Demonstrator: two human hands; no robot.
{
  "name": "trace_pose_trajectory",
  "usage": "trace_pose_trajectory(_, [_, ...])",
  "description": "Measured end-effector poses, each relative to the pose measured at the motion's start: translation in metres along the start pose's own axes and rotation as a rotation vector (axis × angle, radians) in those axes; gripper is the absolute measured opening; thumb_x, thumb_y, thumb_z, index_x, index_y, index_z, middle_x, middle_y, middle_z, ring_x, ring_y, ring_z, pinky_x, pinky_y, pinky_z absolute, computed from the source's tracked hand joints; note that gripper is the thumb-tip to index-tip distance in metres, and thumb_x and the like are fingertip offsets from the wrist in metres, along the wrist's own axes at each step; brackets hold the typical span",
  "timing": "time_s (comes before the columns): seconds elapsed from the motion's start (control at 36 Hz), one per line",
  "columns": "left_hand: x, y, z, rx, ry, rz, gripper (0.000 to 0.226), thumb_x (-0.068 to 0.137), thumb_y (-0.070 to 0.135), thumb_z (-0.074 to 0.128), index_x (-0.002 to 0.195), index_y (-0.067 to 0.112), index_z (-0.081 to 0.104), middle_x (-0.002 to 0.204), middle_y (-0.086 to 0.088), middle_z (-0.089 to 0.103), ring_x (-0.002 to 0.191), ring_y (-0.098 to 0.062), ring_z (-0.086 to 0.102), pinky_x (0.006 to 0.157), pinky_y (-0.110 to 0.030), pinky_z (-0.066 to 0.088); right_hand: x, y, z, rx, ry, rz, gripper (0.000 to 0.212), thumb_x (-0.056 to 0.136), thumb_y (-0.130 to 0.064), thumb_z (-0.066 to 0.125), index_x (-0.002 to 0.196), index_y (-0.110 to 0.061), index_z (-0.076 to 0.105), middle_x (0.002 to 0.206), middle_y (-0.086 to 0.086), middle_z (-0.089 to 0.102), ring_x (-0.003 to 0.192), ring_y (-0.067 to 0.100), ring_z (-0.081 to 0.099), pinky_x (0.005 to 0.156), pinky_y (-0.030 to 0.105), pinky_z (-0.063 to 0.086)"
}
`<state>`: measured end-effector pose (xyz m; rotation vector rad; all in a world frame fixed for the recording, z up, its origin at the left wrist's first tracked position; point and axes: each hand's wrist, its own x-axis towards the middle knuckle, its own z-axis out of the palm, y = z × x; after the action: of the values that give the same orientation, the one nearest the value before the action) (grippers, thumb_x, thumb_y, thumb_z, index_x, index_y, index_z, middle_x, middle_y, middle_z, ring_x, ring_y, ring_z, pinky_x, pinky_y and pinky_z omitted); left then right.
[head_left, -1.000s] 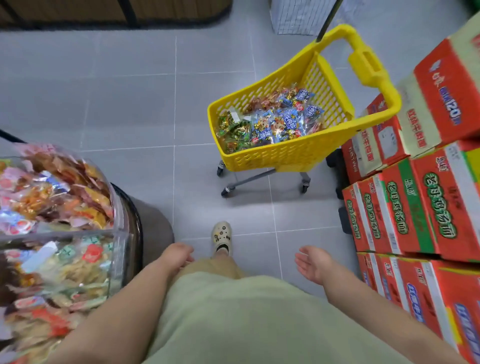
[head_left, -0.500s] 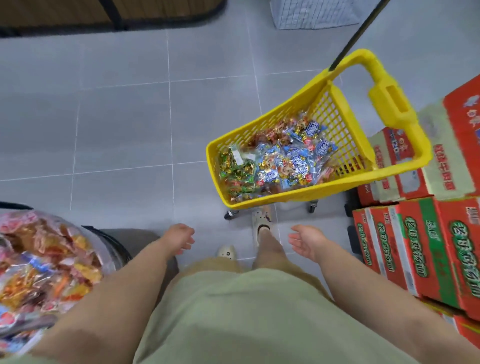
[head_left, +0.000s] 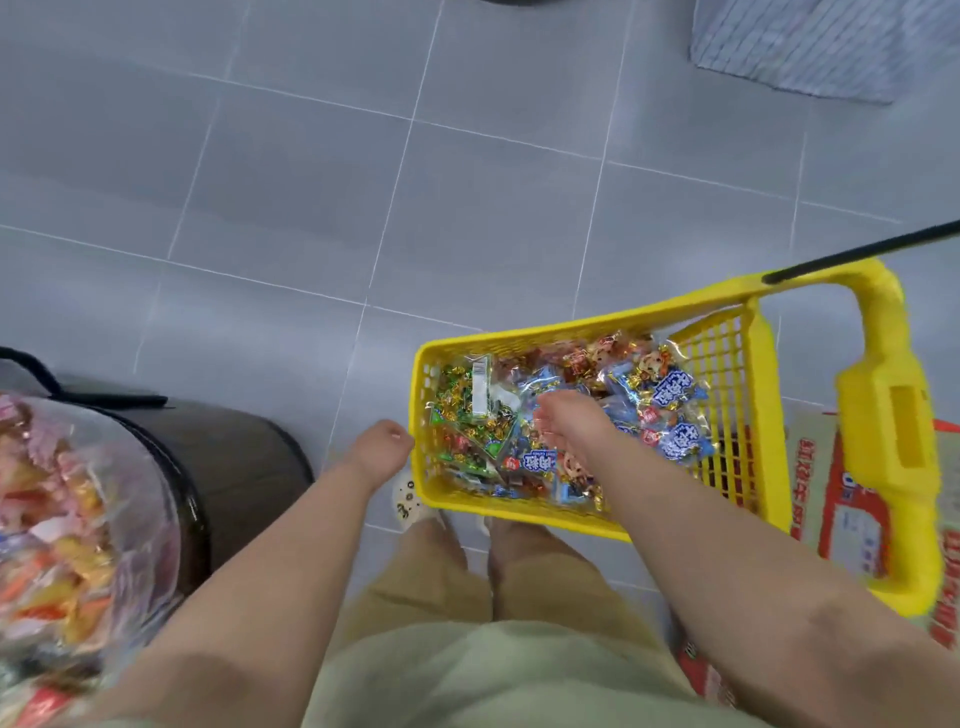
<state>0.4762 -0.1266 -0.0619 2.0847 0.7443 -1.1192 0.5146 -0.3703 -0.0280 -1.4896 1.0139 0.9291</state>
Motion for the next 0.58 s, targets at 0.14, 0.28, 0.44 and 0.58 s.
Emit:
trace_pose_trajectory(0.14, [0.043, 0.015, 0.019, 0.011, 0.047, -0.045, 0.048, 0.096, 0.035, 0.050, 0.136, 0.011, 0.044, 0.132, -0.017, 0.055, 0.121, -0.035, 0.052, 0.092, -0.033, 0.039, 0.046, -0.021, 0.017, -0.270, -0.003, -0.118, 0.032, 0.096, -0.015, 0.043, 0.119, 0.002, 0.057, 0.083, 0.005, 0.056, 0.086, 0.020, 0.051, 0.083, 0.034, 0.046])
trace_pose_trajectory(0.28, [0.076, 0.010, 0.036, -0.036, 0.034, -0.019, 0.042, 0.101, 0.029, 0.044, 0.132, 0.002, 0.039, 0.130, -0.024, 0.053, 0.117, -0.039, 0.052, 0.087, -0.034, 0.038, 0.079, -0.029, 0.042, -0.623, -0.031, -0.144, 0.029, 0.095, -0.021, 0.045, 0.104, -0.001, 0.063, 0.096, 0.015, 0.061, 0.083, 0.021, 0.052, 0.076, 0.033, 0.043])
trace_pose_trajectory(0.44, [0.092, 0.001, 0.043, -0.133, 0.037, 0.038, 0.038, 0.101, 0.028, 0.044, 0.131, 0.005, 0.042, 0.123, -0.022, 0.058, 0.106, -0.035, 0.057, 0.081, -0.030, 0.039, 0.096, -0.015, 0.061, -0.679, -0.023, -0.199, 0.035, 0.086, -0.037, 0.062, 0.101, -0.005, 0.065, 0.087, 0.009, 0.060, 0.073, 0.021, 0.054, 0.066, 0.025, 0.039])
trace_pose_trajectory(0.58, [0.090, 0.000, 0.041, -0.166, 0.007, 0.046, 0.036, 0.102, 0.027, 0.043, 0.131, 0.007, 0.042, 0.123, -0.020, 0.058, 0.109, -0.035, 0.057, 0.087, -0.033, 0.042, 0.094, -0.007, 0.066, -0.568, 0.037, -0.246, 0.048, 0.084, -0.023, 0.069, 0.125, -0.003, 0.054, 0.120, 0.012, 0.061, 0.099, 0.024, 0.058, 0.081, 0.028, 0.044])
